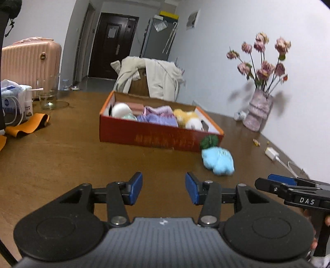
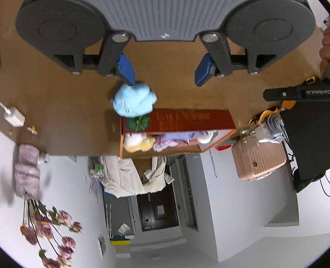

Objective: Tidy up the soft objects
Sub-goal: 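Move both open grippers toward the light-blue fuzzy plush, then grasp the light-blue plush with both grippers and lift it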

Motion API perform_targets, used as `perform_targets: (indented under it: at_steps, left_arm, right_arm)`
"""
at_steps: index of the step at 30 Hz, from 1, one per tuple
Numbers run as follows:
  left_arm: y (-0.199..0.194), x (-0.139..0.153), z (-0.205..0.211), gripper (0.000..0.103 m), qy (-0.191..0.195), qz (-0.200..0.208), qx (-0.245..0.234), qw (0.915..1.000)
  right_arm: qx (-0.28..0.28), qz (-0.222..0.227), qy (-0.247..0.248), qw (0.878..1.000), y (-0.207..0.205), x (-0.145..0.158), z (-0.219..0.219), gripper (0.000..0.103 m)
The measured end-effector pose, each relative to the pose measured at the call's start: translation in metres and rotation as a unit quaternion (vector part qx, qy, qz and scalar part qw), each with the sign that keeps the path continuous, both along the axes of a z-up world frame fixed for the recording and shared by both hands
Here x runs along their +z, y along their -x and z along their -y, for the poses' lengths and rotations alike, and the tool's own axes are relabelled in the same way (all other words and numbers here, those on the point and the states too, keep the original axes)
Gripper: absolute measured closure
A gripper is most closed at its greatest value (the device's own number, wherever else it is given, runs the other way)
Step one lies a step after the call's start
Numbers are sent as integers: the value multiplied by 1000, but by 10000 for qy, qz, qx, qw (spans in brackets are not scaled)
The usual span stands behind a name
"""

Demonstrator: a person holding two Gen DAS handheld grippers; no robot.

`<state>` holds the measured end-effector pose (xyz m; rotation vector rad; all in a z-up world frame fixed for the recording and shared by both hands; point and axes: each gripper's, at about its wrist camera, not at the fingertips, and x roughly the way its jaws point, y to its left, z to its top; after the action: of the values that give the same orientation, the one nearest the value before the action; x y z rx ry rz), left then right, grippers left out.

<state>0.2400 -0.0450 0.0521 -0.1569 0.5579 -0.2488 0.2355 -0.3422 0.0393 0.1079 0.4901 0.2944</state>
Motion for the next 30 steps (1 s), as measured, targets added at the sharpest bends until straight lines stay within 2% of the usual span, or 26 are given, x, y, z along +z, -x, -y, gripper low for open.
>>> perform_targets:
  at_steps: [3,9,18,25,27,30]
  left_arm:
    - [-1,-3,10,55,-185,27,-32,9998]
    - [-24,-12,35,55,-125,-163,-338,9992]
    - [-104,-40,105,55,-134,-470,-1086,9929]
    - [-168,-60,130,55,215,-814,-1296,9880]
    - [-179,-67,130,55,456,-917,-1323,9859]
    - [-189,-80,125,56,895,-1077,-1373,9806]
  right_arm:
    - [-73,4,-115,9999,2,-5,8,40]
    - [-267,-102,-328,9991,-22,-17,26,40]
    - [-516,-369,-580,9963,-106,-38,54,40]
    - [-330,-625,-906,9934,-165,-50,65,42]
    - [-218,-676,-1053,9919,-177,-53,68,52]
    - [-61,-820,-1291,9882,-187,-62,70,60]
